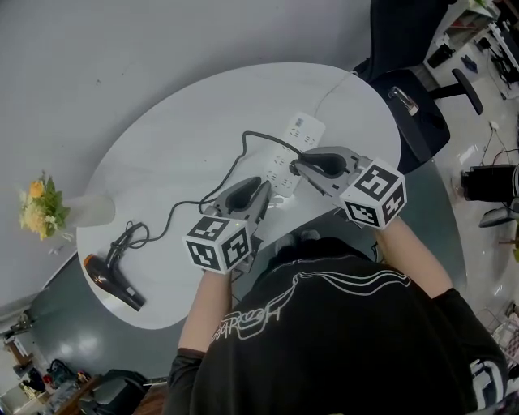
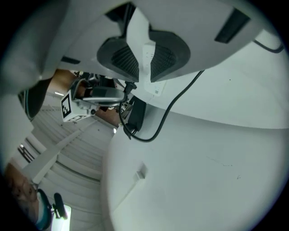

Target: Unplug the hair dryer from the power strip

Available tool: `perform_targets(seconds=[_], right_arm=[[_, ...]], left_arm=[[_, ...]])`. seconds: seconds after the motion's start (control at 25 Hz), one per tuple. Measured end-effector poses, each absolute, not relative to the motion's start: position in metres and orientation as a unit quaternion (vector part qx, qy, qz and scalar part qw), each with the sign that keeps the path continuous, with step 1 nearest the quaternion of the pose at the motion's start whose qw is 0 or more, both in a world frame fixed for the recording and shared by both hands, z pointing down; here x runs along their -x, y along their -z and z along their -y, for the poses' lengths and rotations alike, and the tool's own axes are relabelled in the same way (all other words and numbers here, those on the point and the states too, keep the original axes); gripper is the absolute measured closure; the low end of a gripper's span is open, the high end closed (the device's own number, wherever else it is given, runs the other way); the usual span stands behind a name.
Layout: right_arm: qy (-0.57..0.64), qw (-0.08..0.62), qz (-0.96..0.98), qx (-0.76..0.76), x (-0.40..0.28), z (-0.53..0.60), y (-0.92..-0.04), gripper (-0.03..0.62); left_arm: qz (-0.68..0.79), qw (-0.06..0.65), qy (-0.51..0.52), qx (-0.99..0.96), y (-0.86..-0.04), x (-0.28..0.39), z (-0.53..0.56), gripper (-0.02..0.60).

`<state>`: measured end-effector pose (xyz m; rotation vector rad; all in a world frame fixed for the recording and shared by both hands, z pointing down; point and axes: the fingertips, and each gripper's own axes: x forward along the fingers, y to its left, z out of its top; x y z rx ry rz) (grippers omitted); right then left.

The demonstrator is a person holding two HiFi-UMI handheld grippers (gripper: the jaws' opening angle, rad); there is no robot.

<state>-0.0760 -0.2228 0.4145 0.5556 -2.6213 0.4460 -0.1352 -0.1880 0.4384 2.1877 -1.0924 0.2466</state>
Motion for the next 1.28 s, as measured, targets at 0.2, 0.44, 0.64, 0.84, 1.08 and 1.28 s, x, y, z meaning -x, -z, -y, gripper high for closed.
perform_targets(seconds=[0.2,0.44,0.64,0.84,1.08,1.28], right_arm=[[-0.151,0.191,0.954,-0.172,0.071,0.19,-0.386,0.566],[-0.132,0.152,0.971,-0.132,0.056,0.14,-0.342,0.566],[-0.137,0.118,0.978,-0.105,0.038,0.098,-0.316,0.566],[-0.153,0.088,0.98,-0.096,0.011,0.066,-0.297,0.566],[-0.185,0.038,0.977,-0.096,-0.017,0.044,-0.277,0.565],[-0.192,0.021,0.977,-0.095,-0.029,0.027,-0.273,0.565]], left_arm=[[0.427,0.296,-0.062,-0.852,-0.383,0.131,0.161,0.525],[0.452,0.264,-0.038,-0.851,-0.329,0.116,0.109,0.554],[0.477,0.248,-0.031,-0.842,-0.304,0.098,0.064,0.566],[0.48,0.236,-0.03,-0.844,-0.289,0.071,0.03,0.571],[0.49,0.211,-0.038,-0.845,-0.269,0.044,0.0,0.574],[0.501,0.2,-0.038,-0.842,-0.262,0.034,-0.021,0.574]])
